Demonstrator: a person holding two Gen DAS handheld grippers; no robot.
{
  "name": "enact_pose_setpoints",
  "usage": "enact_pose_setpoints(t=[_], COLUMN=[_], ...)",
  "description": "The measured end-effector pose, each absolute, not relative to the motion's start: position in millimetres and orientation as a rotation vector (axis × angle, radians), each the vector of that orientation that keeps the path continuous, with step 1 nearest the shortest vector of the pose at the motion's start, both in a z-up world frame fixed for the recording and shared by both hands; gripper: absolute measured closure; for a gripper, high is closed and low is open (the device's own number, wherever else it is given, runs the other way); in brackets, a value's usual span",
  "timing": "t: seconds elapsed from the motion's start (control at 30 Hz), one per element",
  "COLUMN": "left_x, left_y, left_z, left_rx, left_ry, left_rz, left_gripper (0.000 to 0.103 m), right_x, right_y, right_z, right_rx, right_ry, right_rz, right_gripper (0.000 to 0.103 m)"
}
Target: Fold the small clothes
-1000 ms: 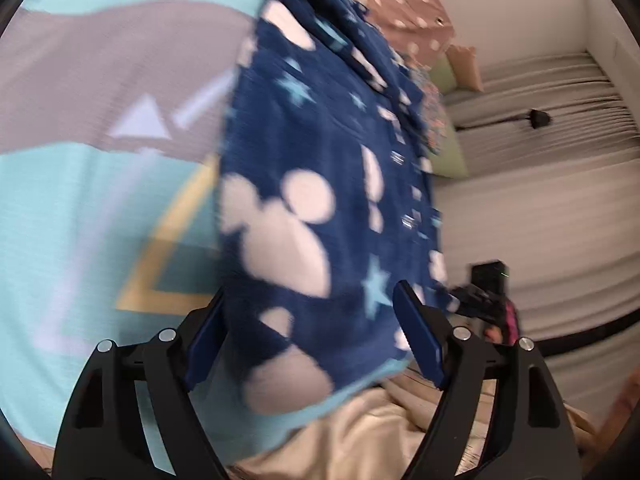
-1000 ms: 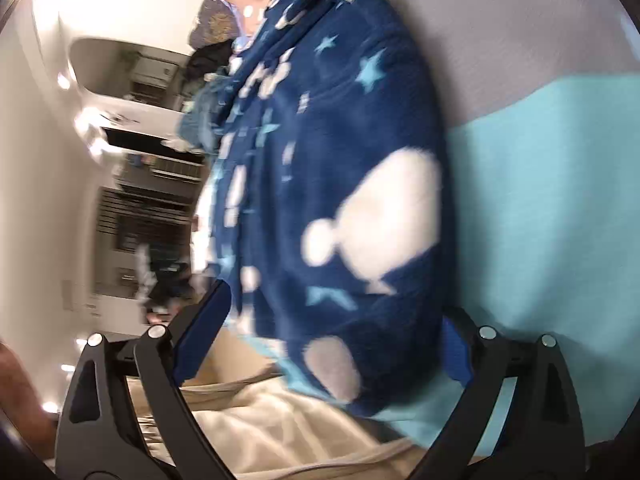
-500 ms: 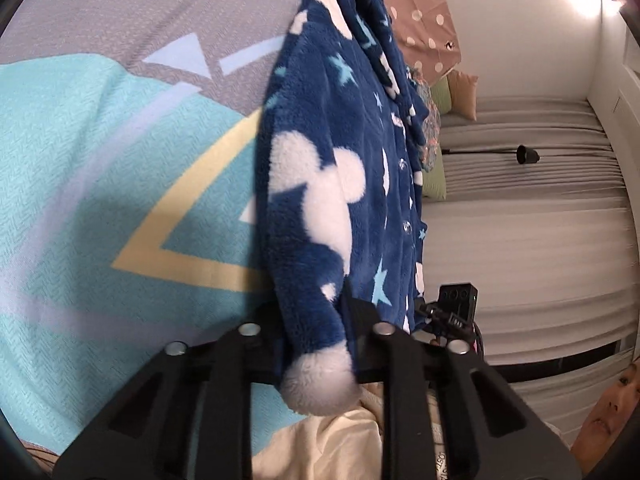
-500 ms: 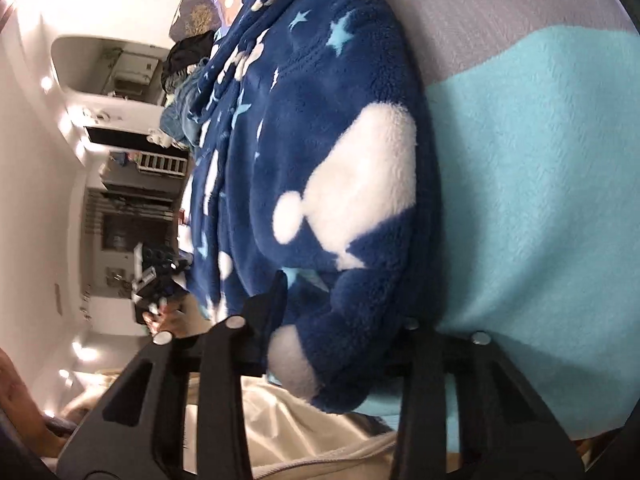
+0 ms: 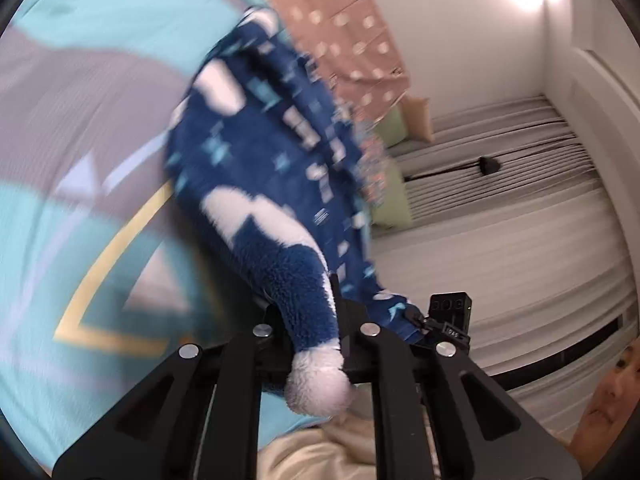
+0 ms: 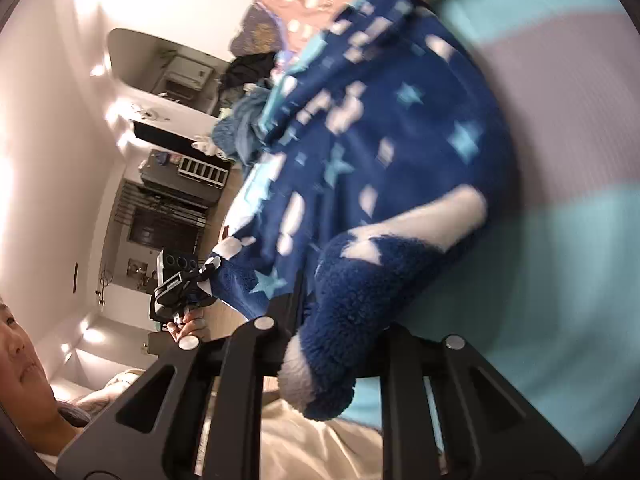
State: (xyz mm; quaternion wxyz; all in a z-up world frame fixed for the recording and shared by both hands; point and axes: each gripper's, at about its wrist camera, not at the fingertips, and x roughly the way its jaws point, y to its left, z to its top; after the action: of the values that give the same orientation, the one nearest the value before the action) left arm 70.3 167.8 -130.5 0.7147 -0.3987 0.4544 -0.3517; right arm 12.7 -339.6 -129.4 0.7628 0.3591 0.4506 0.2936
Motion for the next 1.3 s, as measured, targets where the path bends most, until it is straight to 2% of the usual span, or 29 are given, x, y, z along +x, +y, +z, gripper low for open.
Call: enact_pose_setpoints(t=[0.33, 0.47, 0.6, 0.73, 0.93, 1.0, 1.03, 1.1, 1.17, 1.23, 1.3], left_x=[177.9, 243.4, 320.9, 392.2, 483.1, 497.4, 503.9, 512.5, 516.7, 520.3, 518.3], left_y=[160.8, 160.8, 159.1, 160.2, 147.0, 144.6, 144.5, 147.6, 149.8, 155.6, 161.1], left_z=[-28.9, -15.0, -18.3, -38.1, -127.2, -156.8, -169.2, -178.9, -170.8, -148.0, -120.6], left_rx=[-0.802, -0.846, -0.896, -0.945, -1.04, -1.097, -1.136, -1.202, -1.206, -1.183, -1.15], left_ry=[0.794, 0.788, 0.826, 0.892, 1.101, 1.161, 1.184, 1.19, 1.167, 1.102, 1.028], left_rz=[-0.797, -0.761, -0.708, -0.646, -0.522, -0.504, -0.518, -0.555, -0.578, -0.582, -0.61], left_gripper=[0.092, 0.092, 0.093, 0.093, 0.092, 0.089, 0.087, 0.072, 0.064, 0.055, 0.051], right_x=[144.5, 216.3, 288.1, 357.7, 434.2, 443.8, 444.8, 442.5, 436.5, 424.6, 407.4], right_y=[-350.6, -367.1, -390.7, -416.6, -426.7, -427.2, -430.7, -442.1, -450.9, -452.9, -438.9], right_z=[-12.9, 5.4, -4.6, -37.9, -107.7, -126.2, -129.4, -123.4, -104.9, -78.9, -48.6], right_rx=[0.709, 0.754, 0.826, 0.887, 0.904, 0.924, 0.956, 1.044, 1.059, 1.001, 0.849], right_ry=[0.749, 0.724, 0.736, 0.783, 0.928, 0.951, 0.934, 0.849, 0.769, 0.702, 0.665], right_rz=[0.726, 0.708, 0.659, 0.582, 0.46, 0.439, 0.445, 0.488, 0.505, 0.494, 0.48], right_gripper=[0.089, 0.089, 0.089, 0.089, 0.088, 0.074, 0.071, 0.045, 0.031, 0.029, 0.021])
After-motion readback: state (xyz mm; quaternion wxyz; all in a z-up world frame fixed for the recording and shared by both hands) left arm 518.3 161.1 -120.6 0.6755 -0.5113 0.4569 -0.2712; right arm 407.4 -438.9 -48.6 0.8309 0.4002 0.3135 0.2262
